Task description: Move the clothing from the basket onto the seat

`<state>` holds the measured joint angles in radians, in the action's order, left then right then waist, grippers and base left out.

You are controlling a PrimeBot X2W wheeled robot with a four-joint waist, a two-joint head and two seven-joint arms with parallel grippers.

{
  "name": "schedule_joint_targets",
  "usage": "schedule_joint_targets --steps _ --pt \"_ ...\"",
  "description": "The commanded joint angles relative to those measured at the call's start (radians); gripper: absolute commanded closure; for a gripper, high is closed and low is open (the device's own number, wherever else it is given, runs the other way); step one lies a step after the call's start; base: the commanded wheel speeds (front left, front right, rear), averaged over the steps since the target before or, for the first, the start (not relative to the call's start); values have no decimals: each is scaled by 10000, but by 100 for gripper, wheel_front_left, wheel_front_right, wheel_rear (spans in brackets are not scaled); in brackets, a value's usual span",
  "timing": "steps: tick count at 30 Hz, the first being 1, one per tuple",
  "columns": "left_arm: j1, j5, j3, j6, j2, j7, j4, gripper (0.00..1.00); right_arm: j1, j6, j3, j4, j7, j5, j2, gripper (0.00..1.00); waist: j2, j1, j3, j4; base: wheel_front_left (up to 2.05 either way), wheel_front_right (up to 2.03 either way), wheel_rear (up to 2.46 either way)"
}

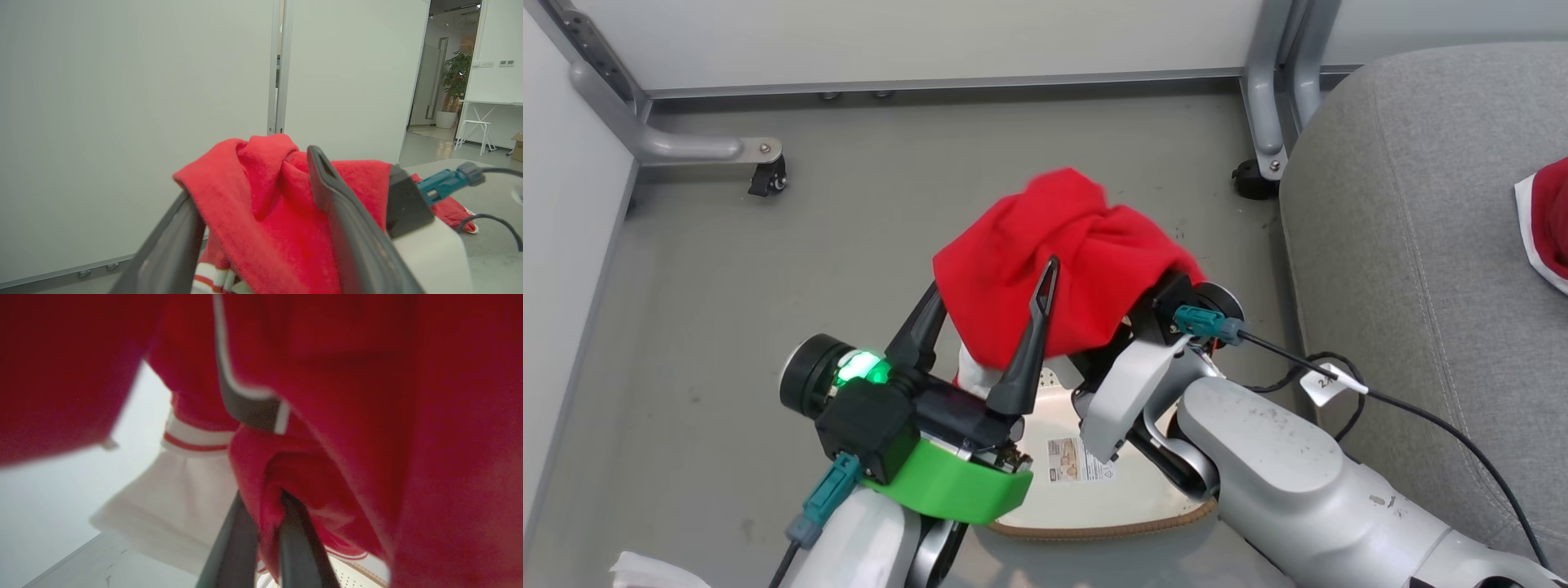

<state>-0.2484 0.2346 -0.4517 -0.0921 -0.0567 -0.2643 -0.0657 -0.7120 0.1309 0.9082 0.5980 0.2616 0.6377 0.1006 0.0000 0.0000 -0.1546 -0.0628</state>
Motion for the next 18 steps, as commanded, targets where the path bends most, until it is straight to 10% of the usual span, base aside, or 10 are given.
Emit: schedule_joint_targets --steps 1,18 --pt "-53 -98 53 34 -163 1 96 0 8 -3 -109 -98 45 -110 -1 100 0 0 24 -8 0 0 0" --pt "856 -249 -415 -90 -1107 618 976 0 429 -3 -648 -48 48 -552 98 100 0 0 168 -56 0 0 0"
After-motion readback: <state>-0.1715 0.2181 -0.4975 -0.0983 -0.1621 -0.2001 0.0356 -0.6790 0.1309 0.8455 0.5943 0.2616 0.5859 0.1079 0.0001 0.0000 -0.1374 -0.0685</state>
